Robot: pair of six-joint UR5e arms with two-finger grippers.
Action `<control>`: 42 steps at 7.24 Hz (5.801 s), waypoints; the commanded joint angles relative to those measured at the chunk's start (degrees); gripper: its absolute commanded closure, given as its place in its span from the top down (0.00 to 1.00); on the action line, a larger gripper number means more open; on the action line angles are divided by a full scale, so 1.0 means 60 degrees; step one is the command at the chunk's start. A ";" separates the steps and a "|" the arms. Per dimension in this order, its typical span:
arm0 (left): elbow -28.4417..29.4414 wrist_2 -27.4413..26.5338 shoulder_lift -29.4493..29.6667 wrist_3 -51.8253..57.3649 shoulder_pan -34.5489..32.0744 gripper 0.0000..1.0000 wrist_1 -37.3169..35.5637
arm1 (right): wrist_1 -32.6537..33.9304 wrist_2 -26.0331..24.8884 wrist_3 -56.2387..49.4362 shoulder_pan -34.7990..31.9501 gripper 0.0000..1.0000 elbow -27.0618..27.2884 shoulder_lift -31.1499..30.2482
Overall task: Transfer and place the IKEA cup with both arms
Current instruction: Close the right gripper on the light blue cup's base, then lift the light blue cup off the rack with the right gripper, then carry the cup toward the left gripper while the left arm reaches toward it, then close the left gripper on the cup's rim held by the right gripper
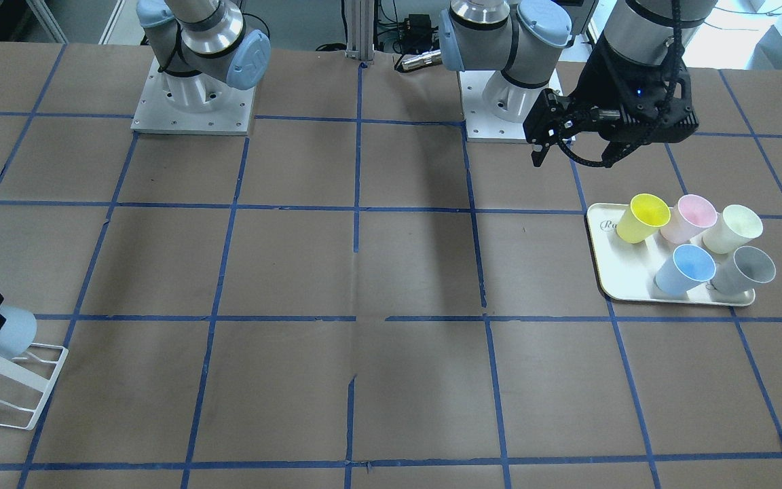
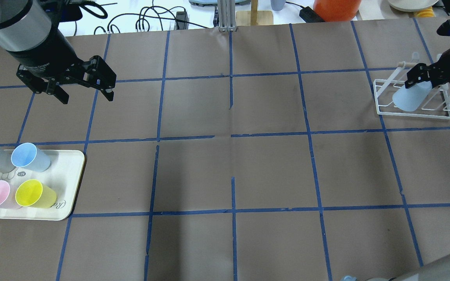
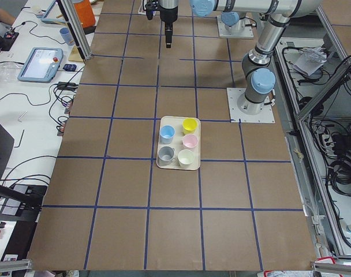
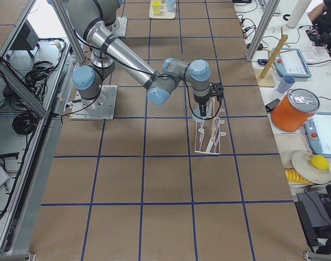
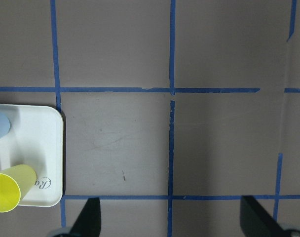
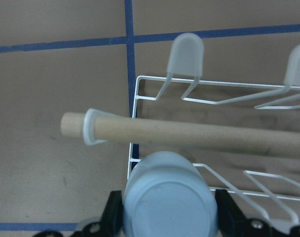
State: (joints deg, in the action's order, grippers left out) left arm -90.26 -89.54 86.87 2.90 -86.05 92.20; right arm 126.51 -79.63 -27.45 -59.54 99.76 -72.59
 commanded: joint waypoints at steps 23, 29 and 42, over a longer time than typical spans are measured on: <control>-0.0731 0.7866 -0.0752 0.0073 0.2724 1.00 0.0469 | -0.4694 0.9826 0.6879 -0.3772 0.23 -0.0476 -0.2243; -0.3378 1.3453 -0.1324 0.0117 0.2361 1.00 -0.1670 | -0.4429 1.3052 0.7681 -0.4517 0.20 0.0746 -0.2257; -0.5259 1.2814 -0.2014 -0.0088 0.1451 1.00 -0.9492 | -0.4517 1.2847 0.8223 -0.4652 0.21 0.0746 -0.2272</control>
State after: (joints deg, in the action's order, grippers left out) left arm -121.95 -12.53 74.55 2.26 -77.21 35.74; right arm 99.14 -2.36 21.39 -87.39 104.24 -86.20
